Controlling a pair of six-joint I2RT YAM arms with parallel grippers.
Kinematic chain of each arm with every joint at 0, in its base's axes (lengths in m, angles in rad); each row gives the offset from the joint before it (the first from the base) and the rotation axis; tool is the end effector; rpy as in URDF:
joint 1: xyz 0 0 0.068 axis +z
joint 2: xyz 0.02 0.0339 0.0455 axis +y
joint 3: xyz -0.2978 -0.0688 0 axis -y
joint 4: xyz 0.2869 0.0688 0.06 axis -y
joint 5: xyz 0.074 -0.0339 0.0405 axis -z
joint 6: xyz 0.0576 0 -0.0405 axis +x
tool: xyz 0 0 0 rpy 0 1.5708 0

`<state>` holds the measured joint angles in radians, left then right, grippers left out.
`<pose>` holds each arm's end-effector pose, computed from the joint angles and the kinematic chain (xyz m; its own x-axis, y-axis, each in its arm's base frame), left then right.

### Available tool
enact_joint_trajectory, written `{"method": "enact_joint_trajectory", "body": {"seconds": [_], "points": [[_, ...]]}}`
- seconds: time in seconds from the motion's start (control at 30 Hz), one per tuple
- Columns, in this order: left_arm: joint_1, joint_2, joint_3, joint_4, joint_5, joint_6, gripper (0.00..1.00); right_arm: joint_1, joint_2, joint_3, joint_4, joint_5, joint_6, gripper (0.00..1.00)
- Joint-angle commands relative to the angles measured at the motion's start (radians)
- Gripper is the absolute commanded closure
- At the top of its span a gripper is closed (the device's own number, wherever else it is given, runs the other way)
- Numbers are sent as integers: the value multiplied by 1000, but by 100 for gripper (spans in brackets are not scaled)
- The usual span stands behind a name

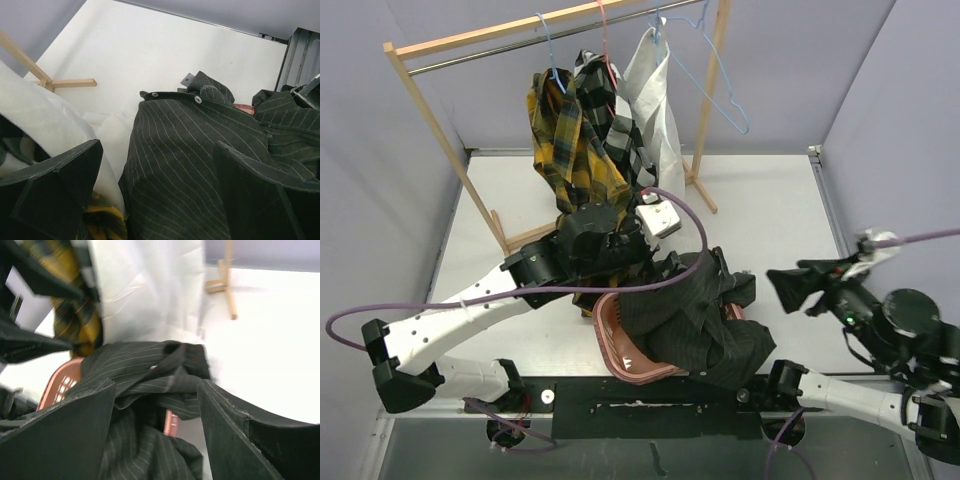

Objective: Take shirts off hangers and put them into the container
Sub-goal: Place the shirt in the bin.

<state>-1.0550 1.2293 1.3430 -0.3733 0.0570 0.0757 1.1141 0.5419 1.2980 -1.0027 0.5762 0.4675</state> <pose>0.1577 -0.2849 0.4525 -0.0585 0.2563 -0.9648 0.9027 0.4264 0.0585 0.0507 0.0320 0.4777 -0.3303 0.1848 -0.9256 -0.4153 0.8522 0.3183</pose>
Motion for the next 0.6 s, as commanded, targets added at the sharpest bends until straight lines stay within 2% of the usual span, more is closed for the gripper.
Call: {"method": "enact_joint_trajectory", "body": {"seconds": [0.0, 0.13, 0.23, 0.3, 0.37, 0.5, 0.57], "points": [[-3, 76, 124, 6, 24, -40, 8, -8, 6, 54, -257, 294, 205, 34], [-2, 201, 265, -87, 82, -126, 9, -10, 131, 94, -521, 420, 365, 29], [-3, 299, 421, -203, 119, -165, 10, -9, 251, 92, -666, 520, 498, 19], [-4, 332, 452, -223, 139, -171, 11, -7, 273, 61, -626, 534, 475, 11], [-6, 336, 450, -215, 138, -169, 11, 2, 262, 24, -515, 529, 368, 6], [-6, 297, 394, -165, 126, -157, 11, 2, 216, -5, -300, 477, 104, 5], [-7, 271, 361, -143, 110, -149, 11, 2, 225, -7, -238, 449, 32, 5]]}}
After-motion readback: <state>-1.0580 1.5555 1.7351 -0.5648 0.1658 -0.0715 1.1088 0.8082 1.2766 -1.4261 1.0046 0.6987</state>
